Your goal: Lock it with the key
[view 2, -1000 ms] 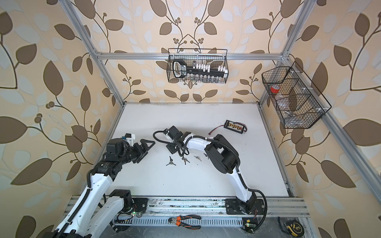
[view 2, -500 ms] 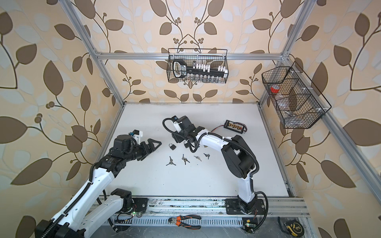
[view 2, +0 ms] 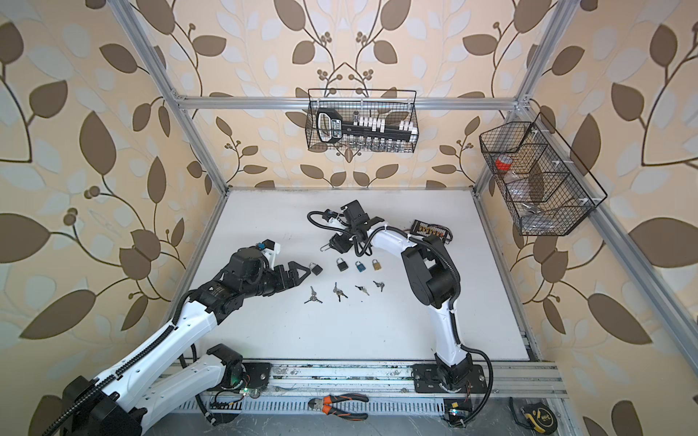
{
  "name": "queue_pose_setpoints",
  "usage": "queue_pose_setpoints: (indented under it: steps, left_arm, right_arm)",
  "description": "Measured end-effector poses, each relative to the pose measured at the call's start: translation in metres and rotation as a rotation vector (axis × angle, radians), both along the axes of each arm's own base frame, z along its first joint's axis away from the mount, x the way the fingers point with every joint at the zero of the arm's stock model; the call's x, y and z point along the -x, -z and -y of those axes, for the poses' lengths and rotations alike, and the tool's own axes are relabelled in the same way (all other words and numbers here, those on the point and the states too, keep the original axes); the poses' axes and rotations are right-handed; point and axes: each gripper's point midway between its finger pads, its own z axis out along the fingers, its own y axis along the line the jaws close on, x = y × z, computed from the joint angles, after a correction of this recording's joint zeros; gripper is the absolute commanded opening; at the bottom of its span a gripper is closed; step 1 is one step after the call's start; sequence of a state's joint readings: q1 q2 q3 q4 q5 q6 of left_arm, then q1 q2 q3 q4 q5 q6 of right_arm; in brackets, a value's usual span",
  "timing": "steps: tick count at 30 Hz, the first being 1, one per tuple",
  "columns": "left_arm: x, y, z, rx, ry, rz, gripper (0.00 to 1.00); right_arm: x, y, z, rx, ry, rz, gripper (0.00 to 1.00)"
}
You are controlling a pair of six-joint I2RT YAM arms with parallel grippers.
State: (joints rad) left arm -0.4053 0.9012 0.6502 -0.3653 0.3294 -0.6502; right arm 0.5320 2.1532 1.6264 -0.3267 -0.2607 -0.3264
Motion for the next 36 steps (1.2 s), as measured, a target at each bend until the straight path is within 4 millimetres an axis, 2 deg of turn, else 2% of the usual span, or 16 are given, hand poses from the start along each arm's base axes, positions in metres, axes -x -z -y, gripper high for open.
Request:
queue_pose_setpoints:
  steps: [4,9,16,23,31,36]
  left_arm:
    - [0.002,-0.004,-0.004,-0.027,0.002,0.016,0.99]
    - [0.004,-0.008,-0.007,-0.043,0.004,0.027,0.99]
    - [0.006,-0.006,-0.012,-0.068,-0.01,0.014,0.99]
    - [0.006,-0.008,-0.012,-0.069,-0.009,0.017,0.99]
    - [0.006,-0.008,-0.012,-0.069,-0.009,0.016,0.99]
    - [0.006,-0.007,-0.012,-0.071,-0.009,0.012,0.99]
  right_arm:
    - [-0.011,0.006,0.003,0.023,-0.039,-0.023,0.61]
    - [-0.016,0.017,-0.01,0.022,-0.093,-0.064,0.6]
    - [-0.006,0.04,-0.014,0.032,-0.125,-0.149,0.6]
    - [0.001,0.045,-0.011,0.047,-0.141,-0.175,0.58]
    - [0.01,0.05,-0.005,0.074,-0.169,-0.163,0.49]
    - [0.011,0.052,0.0,0.095,-0.167,-0.146,0.39]
